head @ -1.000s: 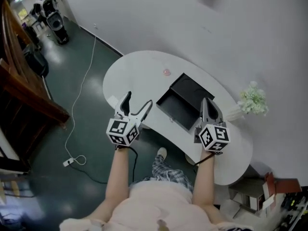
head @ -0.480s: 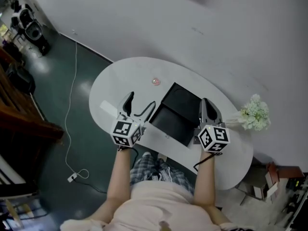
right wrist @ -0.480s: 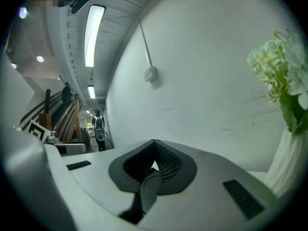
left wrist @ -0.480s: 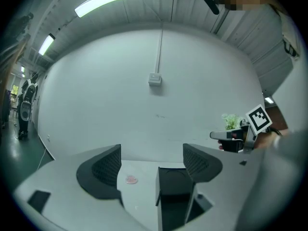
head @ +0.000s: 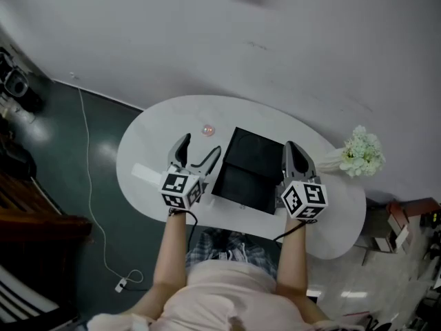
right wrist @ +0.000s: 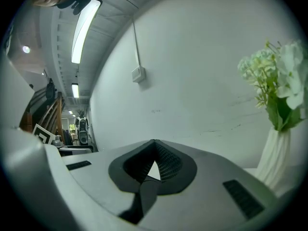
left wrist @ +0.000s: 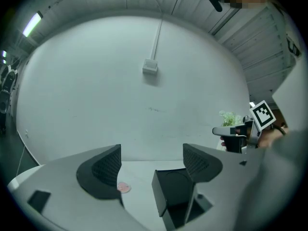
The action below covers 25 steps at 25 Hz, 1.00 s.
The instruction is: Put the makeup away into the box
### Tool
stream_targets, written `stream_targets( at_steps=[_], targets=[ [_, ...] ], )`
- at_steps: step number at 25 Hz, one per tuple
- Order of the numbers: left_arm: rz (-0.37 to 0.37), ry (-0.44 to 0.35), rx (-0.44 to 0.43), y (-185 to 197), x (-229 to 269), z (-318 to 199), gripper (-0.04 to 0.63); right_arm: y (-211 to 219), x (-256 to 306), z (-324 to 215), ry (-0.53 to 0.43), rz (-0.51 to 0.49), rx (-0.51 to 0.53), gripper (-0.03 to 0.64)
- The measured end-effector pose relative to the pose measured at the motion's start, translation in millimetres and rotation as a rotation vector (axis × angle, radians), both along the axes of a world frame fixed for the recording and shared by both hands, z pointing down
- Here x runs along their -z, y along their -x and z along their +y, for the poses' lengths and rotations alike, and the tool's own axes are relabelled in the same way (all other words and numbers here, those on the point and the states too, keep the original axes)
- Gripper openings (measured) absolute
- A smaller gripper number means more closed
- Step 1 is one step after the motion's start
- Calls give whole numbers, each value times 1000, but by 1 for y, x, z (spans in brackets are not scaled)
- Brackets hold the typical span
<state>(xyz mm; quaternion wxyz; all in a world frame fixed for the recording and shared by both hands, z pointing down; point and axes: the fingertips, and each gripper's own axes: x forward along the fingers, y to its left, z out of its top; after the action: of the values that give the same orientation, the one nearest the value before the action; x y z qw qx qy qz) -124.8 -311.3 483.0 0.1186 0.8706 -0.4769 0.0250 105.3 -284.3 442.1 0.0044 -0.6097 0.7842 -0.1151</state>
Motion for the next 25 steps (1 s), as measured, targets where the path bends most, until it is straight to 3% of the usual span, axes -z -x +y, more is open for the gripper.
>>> stream_targets(
  at_steps=[5, 11, 19, 25],
  targets=[
    [3, 22, -67, -3, -11, -9, 387, 9, -8, 4, 11, 2, -53, 15],
    [0, 57, -70, 1, -24, -27, 387, 28, -12, -13, 30, 9, -29, 15],
    [-25, 139, -51, 9, -48, -54, 387, 70, -17, -55, 66, 29, 69, 15],
    [-66, 227, -5, 17, -91, -82, 387, 106, -39, -94, 145, 41, 150, 15]
  ],
)
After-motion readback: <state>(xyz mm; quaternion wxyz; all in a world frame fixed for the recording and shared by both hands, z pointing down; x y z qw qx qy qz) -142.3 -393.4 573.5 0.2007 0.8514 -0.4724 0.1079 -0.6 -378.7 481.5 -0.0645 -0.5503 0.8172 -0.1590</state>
